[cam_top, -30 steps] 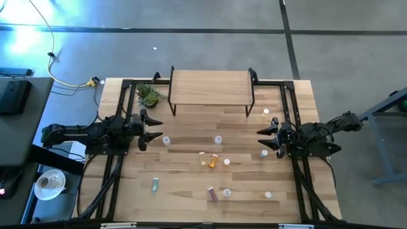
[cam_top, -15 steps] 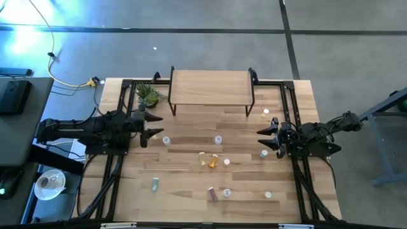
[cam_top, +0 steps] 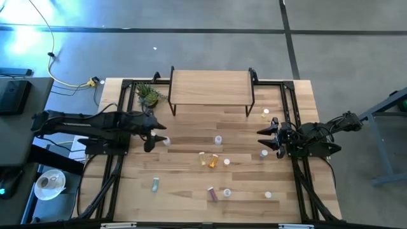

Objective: Pick and place medicine bottles onto shelf by color
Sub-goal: Put the transparent pill bottle on the shelf

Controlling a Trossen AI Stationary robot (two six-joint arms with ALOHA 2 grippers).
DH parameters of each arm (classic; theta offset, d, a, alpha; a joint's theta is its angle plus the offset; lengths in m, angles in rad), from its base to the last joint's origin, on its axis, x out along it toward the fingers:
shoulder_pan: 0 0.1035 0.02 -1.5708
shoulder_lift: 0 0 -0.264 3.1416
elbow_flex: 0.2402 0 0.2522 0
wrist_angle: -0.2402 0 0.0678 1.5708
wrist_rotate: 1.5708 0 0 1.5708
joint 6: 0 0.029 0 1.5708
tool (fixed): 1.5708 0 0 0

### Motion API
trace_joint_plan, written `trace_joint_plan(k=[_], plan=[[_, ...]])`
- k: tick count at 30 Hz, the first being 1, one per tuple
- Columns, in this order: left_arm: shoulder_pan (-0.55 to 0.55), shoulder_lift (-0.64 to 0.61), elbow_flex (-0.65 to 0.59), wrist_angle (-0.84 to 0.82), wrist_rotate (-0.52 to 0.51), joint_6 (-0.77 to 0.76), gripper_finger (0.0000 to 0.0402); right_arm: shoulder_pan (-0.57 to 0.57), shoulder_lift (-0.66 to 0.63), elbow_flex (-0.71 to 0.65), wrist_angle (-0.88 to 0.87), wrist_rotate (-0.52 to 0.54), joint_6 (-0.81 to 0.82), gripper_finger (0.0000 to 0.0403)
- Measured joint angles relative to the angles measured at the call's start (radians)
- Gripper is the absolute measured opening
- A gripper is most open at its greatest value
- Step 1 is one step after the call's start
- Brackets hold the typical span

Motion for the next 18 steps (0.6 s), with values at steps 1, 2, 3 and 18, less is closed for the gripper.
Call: trace_joint_plan(k=[1, 2, 3, 18], plan=[[0.0, 0.02, 0.0, 0.0, 0.0, 0.0, 0.0243, 0.0, 0.0, 0.0, 0.0, 0.0, 0.0, 0.019], [0.0, 0.038, 0.0, 0.0, 0.0, 0.0, 0.0243, 0.0, 0.0, 0.0, 0.0, 0.0, 0.0, 0.019], [0.0, 0.053, 0.0, 0.0, 0.0, 0.0, 0.0243, 0.0, 0.0, 0.0, 0.0, 0.0, 0.0, 0.019], [-0.083, 0.173, 0.0, 0.002, -0.051, -0.01, 0.0243, 0.0, 0.0, 0.0, 0.0, 0.0, 0.0, 0.019]])
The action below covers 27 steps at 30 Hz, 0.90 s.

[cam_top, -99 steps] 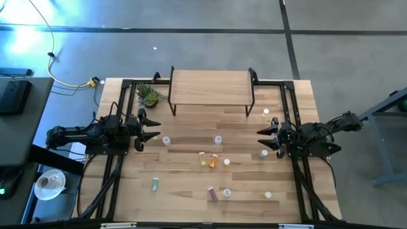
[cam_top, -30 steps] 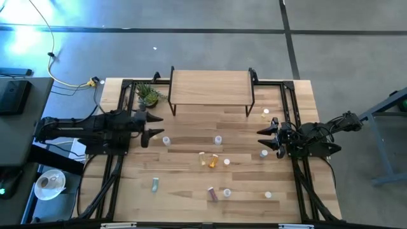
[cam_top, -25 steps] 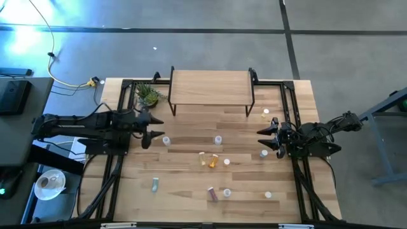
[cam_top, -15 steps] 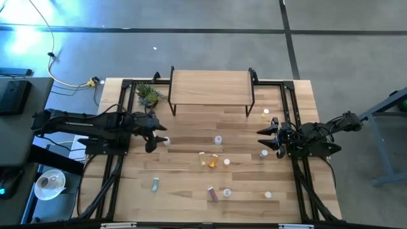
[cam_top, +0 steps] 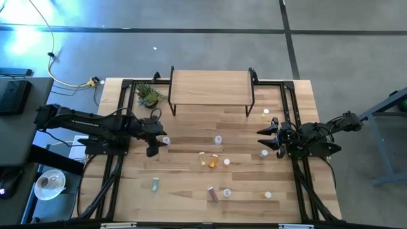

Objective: Pick and place medicine bottles onto shelf by color
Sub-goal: Put the transparent pill bottle on the shelf

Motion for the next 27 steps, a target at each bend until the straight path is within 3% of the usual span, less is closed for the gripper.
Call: trace_joint_plan(k=[27], plan=[[-0.009, 0.145, 0.0, 0.02, -0.09, -0.042, 0.0234, 0.0, 0.0, 0.0, 0.0, 0.0, 0.0, 0.019]])
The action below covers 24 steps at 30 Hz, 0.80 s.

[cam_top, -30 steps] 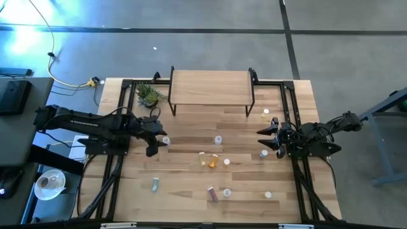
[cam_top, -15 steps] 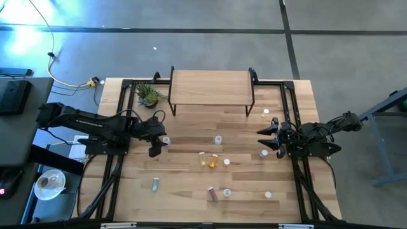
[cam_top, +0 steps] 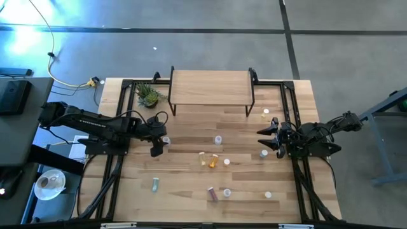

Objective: Pick and place medicine bottles onto shelf by color
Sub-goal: Put the transparent pill bottle on the shelf

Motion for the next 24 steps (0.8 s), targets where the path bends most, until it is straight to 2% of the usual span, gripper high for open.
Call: trace_joint_plan(k=[19, 24], plan=[[0.0, 0.022, 0.0, 0.019, 0.008, 0.007, 0.0136, 0.0, 0.0, 0.0, 0.0, 0.0, 0.0, 0.019], [0.0, 0.022, 0.001, 0.037, 0.009, -0.001, 0.0131, 0.0, 0.0, 0.0, 0.0, 0.0, 0.0, 0.019]])
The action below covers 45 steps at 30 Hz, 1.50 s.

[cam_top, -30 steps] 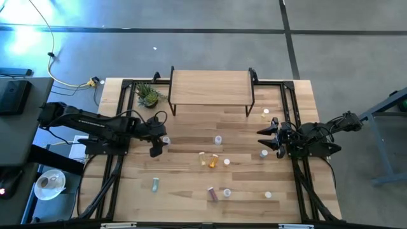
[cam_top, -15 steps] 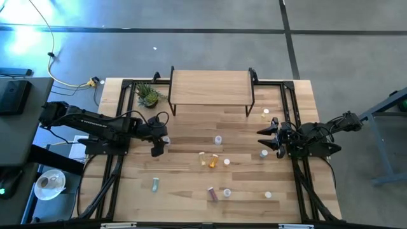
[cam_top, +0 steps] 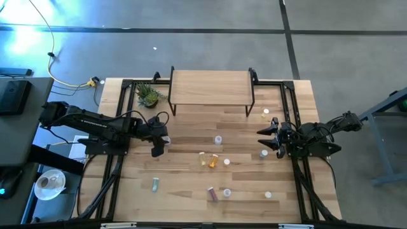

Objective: Pick and place medicine bottles onto shelf by color
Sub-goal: Put the transparent pill bottle on the shelf

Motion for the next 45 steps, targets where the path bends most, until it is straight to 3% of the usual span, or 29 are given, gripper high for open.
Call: trace_joint_plan(k=[7, 13, 23, 34, 45], plan=[[0.036, 0.0, 0.138, -0.019, 0.003, 0.028, 0.014, 0.0, 0.0, 0.0, 0.0, 0.0, 0.0, 0.019], [0.113, 0.0, 0.315, -0.07, -0.016, 0.147, 0.0137, 0.0, 0.0, 0.0, 0.0, 0.0, 0.0, 0.019], [0.34, 0.04, 0.592, -0.077, -0.211, 0.328, 0.0138, 0.0, 0.0, 0.0, 0.0, 0.0, 0.0, 0.019], [0.636, 0.274, 0.951, -0.279, -0.065, 0.239, 0.0138, 0.0, 0.0, 0.0, 0.0, 0.0, 0.0, 0.019], [0.717, 0.492, 1.103, -0.396, 0.046, 0.233, 0.0137, 0.0, 0.0, 0.0, 0.0, 0.0, 0.0, 0.019]])
